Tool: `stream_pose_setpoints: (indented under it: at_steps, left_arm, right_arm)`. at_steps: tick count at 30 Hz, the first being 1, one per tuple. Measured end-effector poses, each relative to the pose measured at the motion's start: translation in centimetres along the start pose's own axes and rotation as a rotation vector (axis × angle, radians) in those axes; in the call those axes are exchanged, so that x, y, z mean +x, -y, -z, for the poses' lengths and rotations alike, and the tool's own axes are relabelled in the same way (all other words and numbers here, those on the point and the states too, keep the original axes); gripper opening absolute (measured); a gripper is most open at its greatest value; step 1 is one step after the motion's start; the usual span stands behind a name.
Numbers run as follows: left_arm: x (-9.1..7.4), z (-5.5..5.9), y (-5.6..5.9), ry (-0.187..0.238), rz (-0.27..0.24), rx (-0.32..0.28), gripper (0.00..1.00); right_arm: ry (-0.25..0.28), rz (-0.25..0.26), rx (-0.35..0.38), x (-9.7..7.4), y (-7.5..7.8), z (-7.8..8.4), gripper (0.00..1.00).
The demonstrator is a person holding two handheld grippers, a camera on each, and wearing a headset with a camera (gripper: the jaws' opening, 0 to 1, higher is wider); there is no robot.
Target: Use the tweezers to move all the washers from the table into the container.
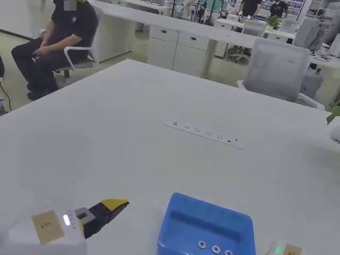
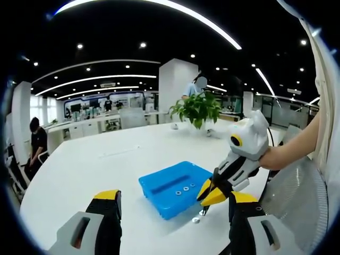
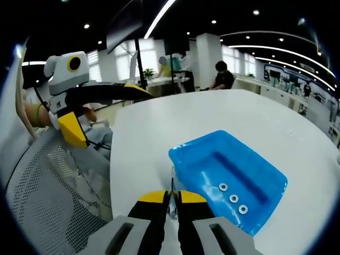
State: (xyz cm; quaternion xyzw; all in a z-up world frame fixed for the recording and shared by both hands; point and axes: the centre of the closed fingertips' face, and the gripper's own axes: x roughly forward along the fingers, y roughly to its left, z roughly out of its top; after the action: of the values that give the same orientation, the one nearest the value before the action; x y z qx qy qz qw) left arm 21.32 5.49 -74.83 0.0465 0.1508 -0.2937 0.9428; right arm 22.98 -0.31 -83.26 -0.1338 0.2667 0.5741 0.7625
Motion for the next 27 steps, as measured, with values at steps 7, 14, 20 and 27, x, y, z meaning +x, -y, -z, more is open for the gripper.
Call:
stream_pose_setpoints:
  at_steps: [7, 14, 20, 27]
  left_arm:
    - [0.0, -0.1, -0.1, 0.005, -0.003, -0.001, 0.85]
    - [0.0, -0.2, -0.2, 0.008, -0.008, -0.004, 0.85]
    - [0.0, -0.2, -0.1, 0.010, -0.005, -0.003, 0.85]
    - [0.0, -0.2, -0.1, 0.012, -0.006, -0.005, 0.85]
  right_arm:
    - [0.003, -0.003, -0.016, 0.2, -0.1, -0.1, 0.03]
    - [0.067, 0.003, 0.091, -0.7, 0.5, -1.0, 0.03]
    - [0.098, 0.010, 0.119, -1.4, 0.8, -1.8, 0.03]
    - [0.169, -0.013, 0.181, -2.7, 0.9, -3.6, 0.03]
